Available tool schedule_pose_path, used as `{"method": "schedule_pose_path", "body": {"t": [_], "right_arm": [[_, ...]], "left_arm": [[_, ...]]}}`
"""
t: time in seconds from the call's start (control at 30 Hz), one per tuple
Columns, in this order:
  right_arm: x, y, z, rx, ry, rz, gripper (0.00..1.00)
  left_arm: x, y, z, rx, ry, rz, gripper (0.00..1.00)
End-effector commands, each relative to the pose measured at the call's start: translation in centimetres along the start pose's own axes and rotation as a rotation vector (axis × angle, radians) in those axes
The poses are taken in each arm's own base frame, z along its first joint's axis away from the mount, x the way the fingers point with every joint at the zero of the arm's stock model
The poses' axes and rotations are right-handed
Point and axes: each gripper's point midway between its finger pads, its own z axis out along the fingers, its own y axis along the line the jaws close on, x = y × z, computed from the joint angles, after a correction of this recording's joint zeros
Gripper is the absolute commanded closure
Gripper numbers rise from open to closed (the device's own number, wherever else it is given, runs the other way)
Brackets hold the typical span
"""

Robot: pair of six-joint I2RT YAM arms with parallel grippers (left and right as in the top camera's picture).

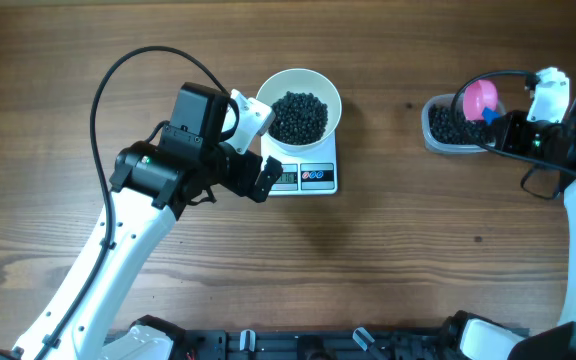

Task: Scoop item into bowl and weigh 150g on scale
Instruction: 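Lower the pink scoop into the tub and push through the beans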

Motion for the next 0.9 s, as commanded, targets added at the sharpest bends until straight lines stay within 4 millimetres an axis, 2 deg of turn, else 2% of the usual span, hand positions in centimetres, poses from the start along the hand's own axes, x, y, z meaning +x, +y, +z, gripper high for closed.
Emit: {"method": "schedule_pose_path", "body": {"t": [0.0,0.27,0.47,0.87], "right_arm": [[1.1,-0.5,1.0,0.011,0.061,-0.041,0.96],[1.5,-2.3,1.8,0.089,0.092,-0.039,0.96],[3.0,-2.9,3.1,0.093,0.168,-0.066,0.96],[3.3,-3.5,4.4,0.095,0.190,-0.063,0.96]], "left_arm": [[-0.7,-0.5,-0.5,0.016,-0.022,0.025,0.00],[-0.7,-0.5,-0.4,0.016,-0.022,0.025,0.00],[-0.7,-0.5,-0.5,0.016,-0.022,0.025,0.00],[-0.7,-0.5,-0.4,0.016,-0.022,0.025,0.00]]}}
